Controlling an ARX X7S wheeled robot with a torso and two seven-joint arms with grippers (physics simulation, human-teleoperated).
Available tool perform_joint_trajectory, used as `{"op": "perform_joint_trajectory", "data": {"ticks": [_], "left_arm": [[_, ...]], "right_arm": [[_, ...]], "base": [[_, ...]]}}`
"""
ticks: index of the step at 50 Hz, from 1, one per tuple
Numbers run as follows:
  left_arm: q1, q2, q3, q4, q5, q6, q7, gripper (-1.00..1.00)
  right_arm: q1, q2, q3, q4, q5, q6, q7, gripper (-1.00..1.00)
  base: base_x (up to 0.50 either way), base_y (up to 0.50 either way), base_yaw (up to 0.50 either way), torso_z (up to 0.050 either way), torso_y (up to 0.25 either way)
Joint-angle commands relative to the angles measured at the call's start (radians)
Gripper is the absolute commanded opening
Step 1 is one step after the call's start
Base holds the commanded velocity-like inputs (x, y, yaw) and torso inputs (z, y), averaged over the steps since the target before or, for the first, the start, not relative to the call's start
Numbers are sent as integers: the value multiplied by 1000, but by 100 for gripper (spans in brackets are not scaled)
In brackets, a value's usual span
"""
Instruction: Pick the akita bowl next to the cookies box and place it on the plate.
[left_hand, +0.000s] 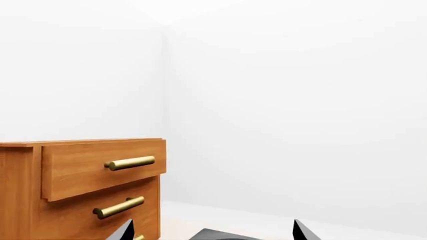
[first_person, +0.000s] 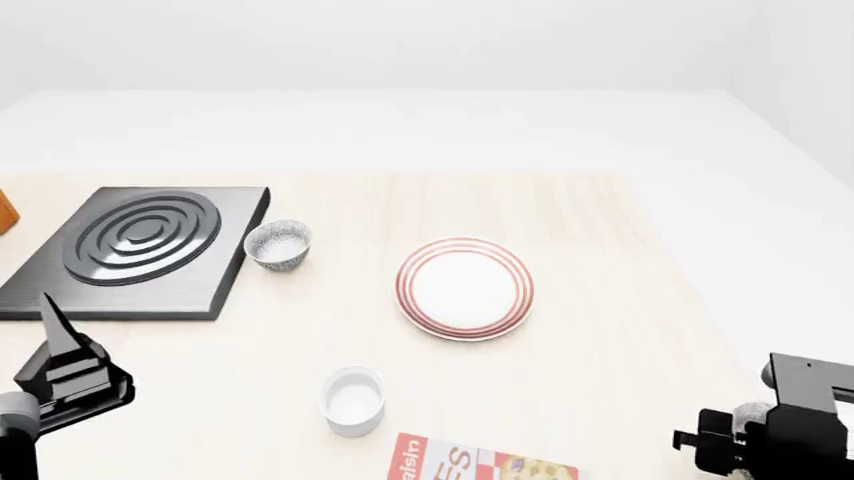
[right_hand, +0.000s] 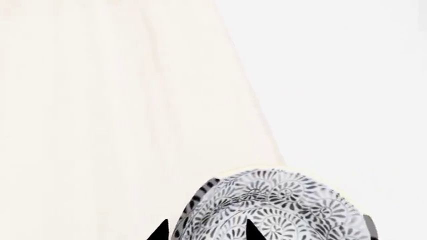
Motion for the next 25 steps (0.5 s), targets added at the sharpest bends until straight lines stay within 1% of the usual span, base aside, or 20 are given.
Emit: {"op": "perform_joint_trajectory", "data": {"ticks": [1,9,13,16,21,22,25], "left_arm": [[3,-4,-1,2,-4,1,-4,100],[5,-5,2,3,-4,1,-6,100],[3,-7,3,1,-6,0,-8,100],[2,-7,5,-5,-6,4,-8,100],[1,-7,11,-10,-3,7,-9,100],[0,-7,12,-12,-2,7,-9,100],[-1,-8,13,-13,-3,7,-10,100]], "right_arm": [[-58,-28,-23,0,111,-76,-21,-100],[-38,-15,-15,-70,135,-72,-19,-100],[4,8,-45,-135,149,-52,-30,-100],[93,26,-74,-185,175,1,-17,-100],[202,32,-129,-196,175,32,-18,-100],[248,36,-166,-195,160,32,-29,-100],[323,33,-217,-184,142,36,-42,-100]], "base": [[0,0,0,-11,0],[1,0,1,-1,0],[0,0,0,0,0],[0,0,0,0,0],[0,0,0,0,0],[0,0,0,0,0],[0,0,0,0,0]]}}
